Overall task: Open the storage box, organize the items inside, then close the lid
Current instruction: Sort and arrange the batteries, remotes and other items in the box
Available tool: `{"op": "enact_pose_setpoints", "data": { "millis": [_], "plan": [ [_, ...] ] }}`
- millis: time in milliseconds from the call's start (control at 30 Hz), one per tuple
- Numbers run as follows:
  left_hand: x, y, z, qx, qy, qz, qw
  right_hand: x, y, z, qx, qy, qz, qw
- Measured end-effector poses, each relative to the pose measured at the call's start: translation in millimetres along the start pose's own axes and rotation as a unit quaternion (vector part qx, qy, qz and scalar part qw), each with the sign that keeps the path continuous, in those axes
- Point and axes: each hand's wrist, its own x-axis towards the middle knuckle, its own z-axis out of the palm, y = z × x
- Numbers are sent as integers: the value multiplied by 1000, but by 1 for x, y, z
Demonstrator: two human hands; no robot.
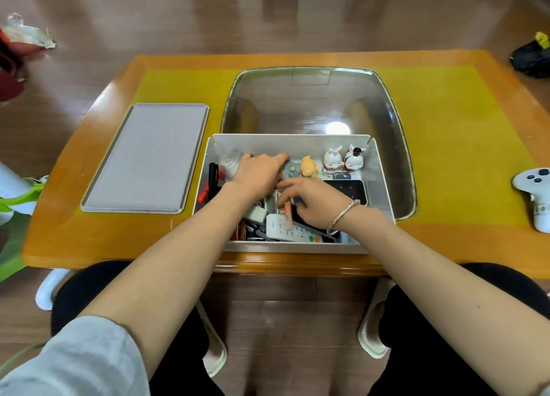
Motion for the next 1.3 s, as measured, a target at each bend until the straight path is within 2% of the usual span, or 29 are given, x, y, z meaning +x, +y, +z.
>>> {"op": "enact_pose_setpoints", "data": {
  "millis": [133, 267, 367, 467, 600, 833, 1133, 1300],
  "plan": [
    [1, 1, 2, -10, 11, -3, 1000, -14, -6, -3, 61, 39, -18, 997],
    [3, 3, 6, -17, 19, -1, 1000, -30, -3, -6, 52, 46, -5, 998],
    [5, 5, 8, -17, 22, -5, 1000, -39, 6, -10, 64, 58, 37, 996],
    [7, 6, 9, -19, 21, -3, 1000, -47, 18, -12, 7, 57, 92, 994],
    [9, 6, 11, -29, 21, -3, 999, -51, 27, -8, -90, 10, 167, 982],
    [8, 7, 11, -36, 23, -4, 999, -42, 31, -1, -121, -84, 234, 961],
    [3, 11, 5, -39, 14, -13, 999, -40, 26, 7, -151, -118, 261, 946],
    [-5, 12, -3, -98, -17, -29, 995, -40, 28, 0, -166, -116, 256, 945]
  ]
}}
